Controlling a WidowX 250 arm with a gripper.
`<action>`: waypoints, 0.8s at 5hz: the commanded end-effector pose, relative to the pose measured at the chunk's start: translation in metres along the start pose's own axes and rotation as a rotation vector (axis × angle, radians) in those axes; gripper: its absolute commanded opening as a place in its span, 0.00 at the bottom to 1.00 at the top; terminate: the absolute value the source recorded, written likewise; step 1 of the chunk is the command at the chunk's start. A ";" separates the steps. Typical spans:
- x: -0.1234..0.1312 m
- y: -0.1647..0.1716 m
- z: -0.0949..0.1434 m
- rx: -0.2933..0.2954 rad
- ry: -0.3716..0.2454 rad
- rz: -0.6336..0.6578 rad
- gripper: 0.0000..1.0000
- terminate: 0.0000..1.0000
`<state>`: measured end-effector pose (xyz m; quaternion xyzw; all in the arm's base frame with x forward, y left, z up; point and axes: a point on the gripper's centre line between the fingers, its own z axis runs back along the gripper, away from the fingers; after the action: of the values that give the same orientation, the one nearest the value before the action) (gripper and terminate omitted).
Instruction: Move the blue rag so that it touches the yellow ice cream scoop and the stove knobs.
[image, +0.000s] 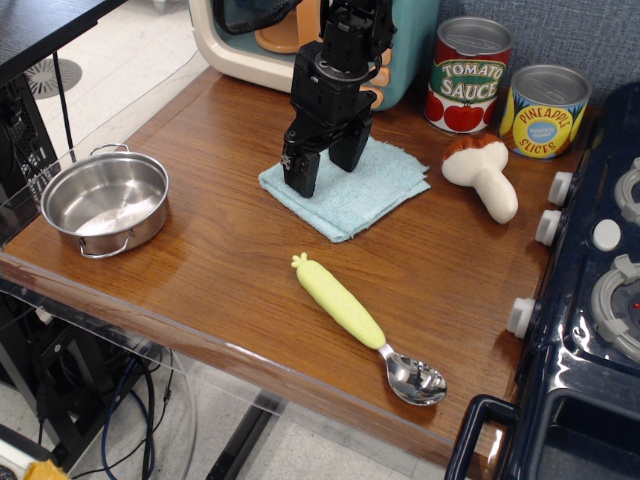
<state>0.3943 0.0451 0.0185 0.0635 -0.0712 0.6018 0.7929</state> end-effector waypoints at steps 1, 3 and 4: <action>-0.025 0.002 0.015 -0.040 0.004 -0.064 1.00 0.00; -0.075 0.014 0.019 -0.035 0.046 -0.192 1.00 0.00; -0.100 0.022 0.019 -0.036 0.055 -0.268 1.00 0.00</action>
<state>0.3505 -0.0405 0.0109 0.0471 -0.0477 0.5069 0.8594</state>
